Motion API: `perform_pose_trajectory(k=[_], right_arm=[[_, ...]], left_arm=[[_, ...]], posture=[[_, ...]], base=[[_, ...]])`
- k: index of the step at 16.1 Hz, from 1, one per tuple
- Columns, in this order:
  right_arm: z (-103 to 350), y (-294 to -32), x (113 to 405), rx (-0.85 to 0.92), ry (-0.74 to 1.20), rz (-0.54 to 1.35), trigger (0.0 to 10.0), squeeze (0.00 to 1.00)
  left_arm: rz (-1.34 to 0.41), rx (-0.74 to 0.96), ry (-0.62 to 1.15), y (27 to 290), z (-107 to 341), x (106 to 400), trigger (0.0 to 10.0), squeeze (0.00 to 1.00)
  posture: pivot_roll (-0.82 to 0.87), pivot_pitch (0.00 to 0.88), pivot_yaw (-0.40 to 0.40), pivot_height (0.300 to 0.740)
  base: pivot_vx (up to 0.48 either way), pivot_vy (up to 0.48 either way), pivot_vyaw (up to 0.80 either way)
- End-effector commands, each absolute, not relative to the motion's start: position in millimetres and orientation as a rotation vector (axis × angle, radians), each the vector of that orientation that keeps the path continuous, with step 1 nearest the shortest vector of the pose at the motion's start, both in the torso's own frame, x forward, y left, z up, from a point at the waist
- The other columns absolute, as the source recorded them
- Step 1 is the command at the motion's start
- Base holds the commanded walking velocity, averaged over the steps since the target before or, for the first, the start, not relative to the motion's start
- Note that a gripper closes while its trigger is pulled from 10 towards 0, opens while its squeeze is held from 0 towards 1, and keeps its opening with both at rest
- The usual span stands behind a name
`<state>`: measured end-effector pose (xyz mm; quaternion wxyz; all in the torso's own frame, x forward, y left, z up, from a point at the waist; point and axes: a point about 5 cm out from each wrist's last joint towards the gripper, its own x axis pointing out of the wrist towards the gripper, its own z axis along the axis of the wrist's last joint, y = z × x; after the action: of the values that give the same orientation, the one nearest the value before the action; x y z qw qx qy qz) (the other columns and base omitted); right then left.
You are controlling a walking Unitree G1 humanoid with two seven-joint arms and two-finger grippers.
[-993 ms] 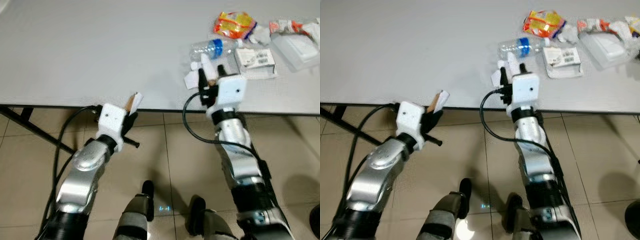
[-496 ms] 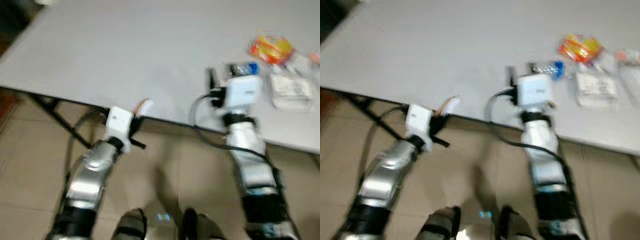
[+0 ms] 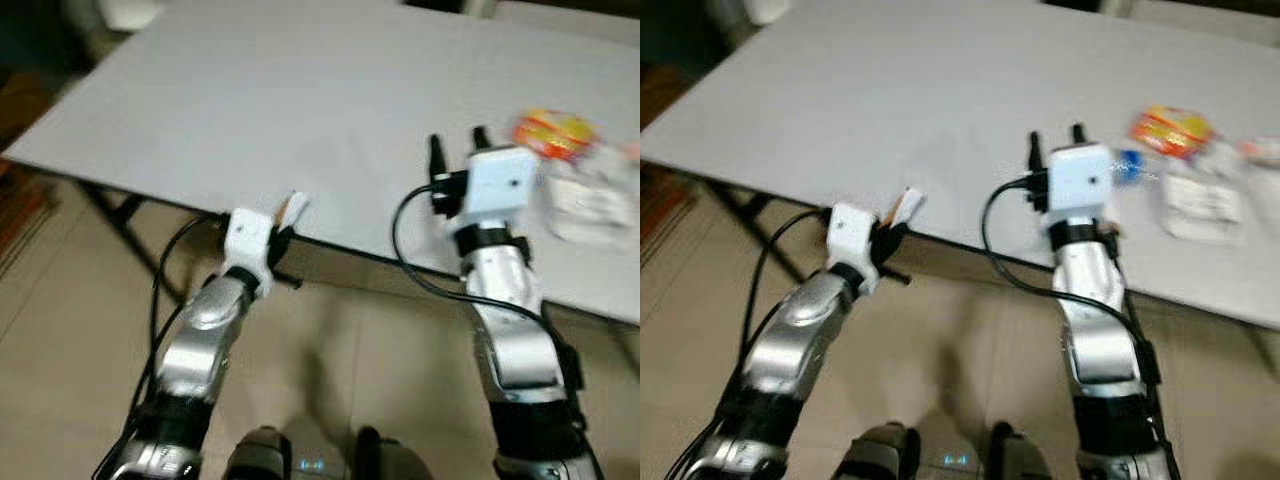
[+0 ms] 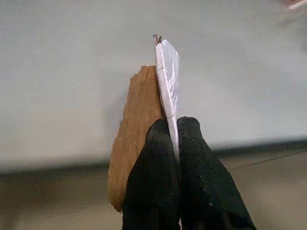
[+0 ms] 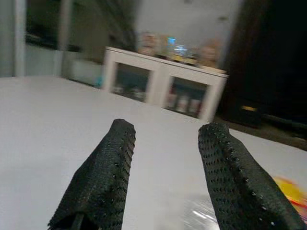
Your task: Picking trash to rubbish bin
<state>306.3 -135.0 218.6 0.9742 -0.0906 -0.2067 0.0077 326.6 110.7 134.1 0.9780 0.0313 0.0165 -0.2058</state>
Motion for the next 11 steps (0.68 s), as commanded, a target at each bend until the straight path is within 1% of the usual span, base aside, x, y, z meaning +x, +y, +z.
perform_pose_trajectory(k=[1, 6, 8, 9, 11], right_arm=[[218.2, -137.7, 303.4, -0.183, -0.403, -0.004, 10.0, 0.00], [219.3, -143.1, 305.7, -0.205, -0.392, -0.043, 10.0, 0.00], [219.4, -145.6, 307.7, -0.205, -0.376, -0.059, 10.0, 0.00], [219.3, -146.8, 308.0, -0.188, -0.364, -0.066, 10.0, 1.00], [218.9, -148.0, 308.3, -0.173, -0.357, -0.068, 10.0, 1.00]], left_arm=[[-0.432, 0.067, 0.028, 104.6, 133.5, 327.1, 0.0, 0.00], [-0.437, 0.070, 0.028, 105.1, 132.1, 327.4, 0.0, 0.00], [-0.436, 0.074, 0.025, 106.3, 131.3, 328.2, 0.0, 0.00], [-0.436, 0.075, 0.023, 106.6, 131.1, 328.6, 0.0, 0.00], [-0.437, 0.078, 0.022, 107.4, 131.1, 328.4, 0.0, 0.00]], posture=[[0.26, 0.154, -0.019, 0.740], [0.26, 0.158, -0.013, 0.740], [0.26, 0.160, -0.012, 0.740], [0.26, 0.161, -0.011, 0.740], [0.27, 0.163, -0.008, 0.740]], base=[[0.000, 0.000, -0.79], [0.000, 0.000, -0.80], [0.000, 0.000, 0.00], [0.000, 0.000, 0.00], [0.000, 0.000, 0.00]])
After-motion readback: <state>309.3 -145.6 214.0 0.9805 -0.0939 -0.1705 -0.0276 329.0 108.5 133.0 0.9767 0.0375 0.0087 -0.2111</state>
